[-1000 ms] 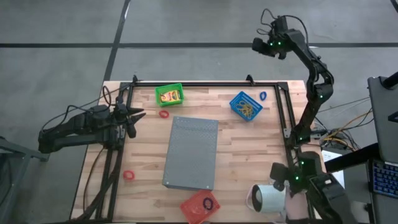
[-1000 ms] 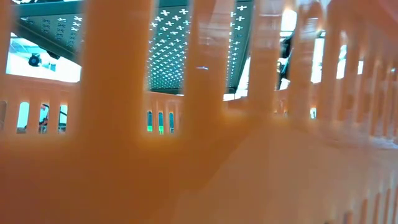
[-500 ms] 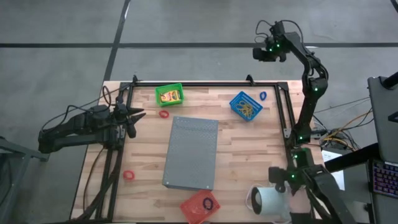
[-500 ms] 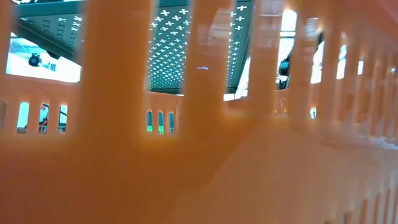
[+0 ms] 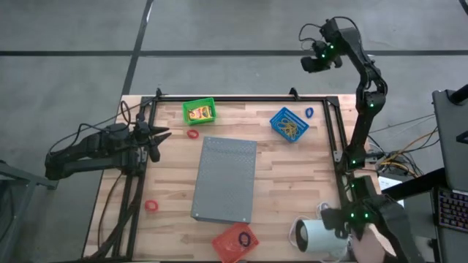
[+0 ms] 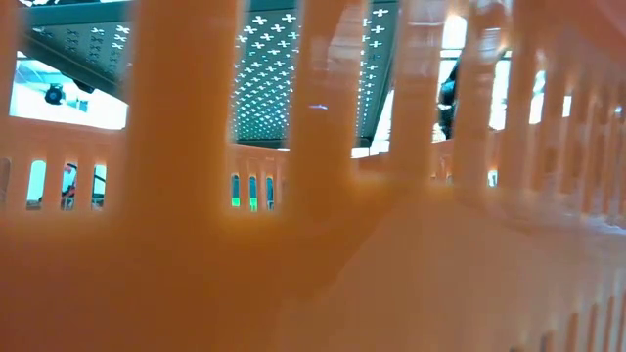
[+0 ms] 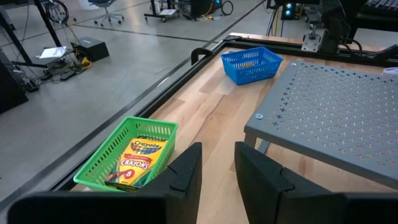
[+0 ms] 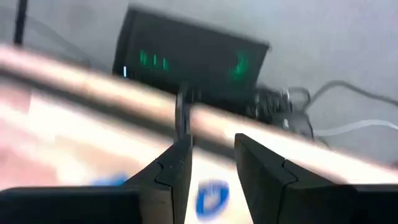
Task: Pick & Place Office Desk Supplies
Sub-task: Adjust the blue basket on the table
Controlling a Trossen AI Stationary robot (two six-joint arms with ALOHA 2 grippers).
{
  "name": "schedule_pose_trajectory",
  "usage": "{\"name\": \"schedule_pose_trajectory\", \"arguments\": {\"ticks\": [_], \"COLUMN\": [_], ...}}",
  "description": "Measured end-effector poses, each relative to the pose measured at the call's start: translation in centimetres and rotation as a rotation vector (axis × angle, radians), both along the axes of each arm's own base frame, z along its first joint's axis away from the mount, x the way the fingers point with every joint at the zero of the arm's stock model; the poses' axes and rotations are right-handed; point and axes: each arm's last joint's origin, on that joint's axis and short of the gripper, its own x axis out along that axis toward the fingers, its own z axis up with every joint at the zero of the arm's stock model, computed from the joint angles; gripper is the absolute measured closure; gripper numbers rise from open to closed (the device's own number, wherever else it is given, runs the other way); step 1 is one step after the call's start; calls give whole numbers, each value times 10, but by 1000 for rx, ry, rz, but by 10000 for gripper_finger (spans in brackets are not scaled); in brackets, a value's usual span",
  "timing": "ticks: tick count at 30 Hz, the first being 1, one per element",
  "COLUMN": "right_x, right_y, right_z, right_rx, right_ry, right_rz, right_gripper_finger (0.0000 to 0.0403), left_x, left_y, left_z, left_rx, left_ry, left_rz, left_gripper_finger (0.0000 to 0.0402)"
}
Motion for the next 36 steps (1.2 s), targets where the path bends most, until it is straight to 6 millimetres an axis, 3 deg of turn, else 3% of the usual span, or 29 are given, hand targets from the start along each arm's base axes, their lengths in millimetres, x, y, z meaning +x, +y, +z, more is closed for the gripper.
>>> {"name": "schedule_pose_trajectory", "arguments": {"ticks": [4, 8, 11, 14, 23, 29, 36], "right_x": [15, 33, 36, 29, 17, 18, 21], "right_y": [19, 49, 75, 96, 113, 103, 112], "right_z": [13, 41, 56, 62, 17, 7, -4], "right_rx": [23, -71, -141, -142, 22, -39, -4], "right_ry": [8, 52, 192, 211, 298, 295, 337], "right_rz": [34, 90, 23, -16, -52, -109, 45], "right_gripper_finger": [284, 284, 284, 284, 284, 284, 284], "left_x": [0, 0, 0, 0, 0, 0, 0], "left_y": [0, 0, 0, 0, 0, 0, 0], "left_z": [0, 0, 0, 0, 0, 0, 0], "left_rx": [0, 0, 0, 0, 0, 0, 0], "left_ry": [0, 0, 0, 0, -1, 0, 0], "left_rz": [0, 0, 0, 0, 0, 0, 0], "left_gripper_finger": [303, 303, 303, 303, 303, 303, 303]}}
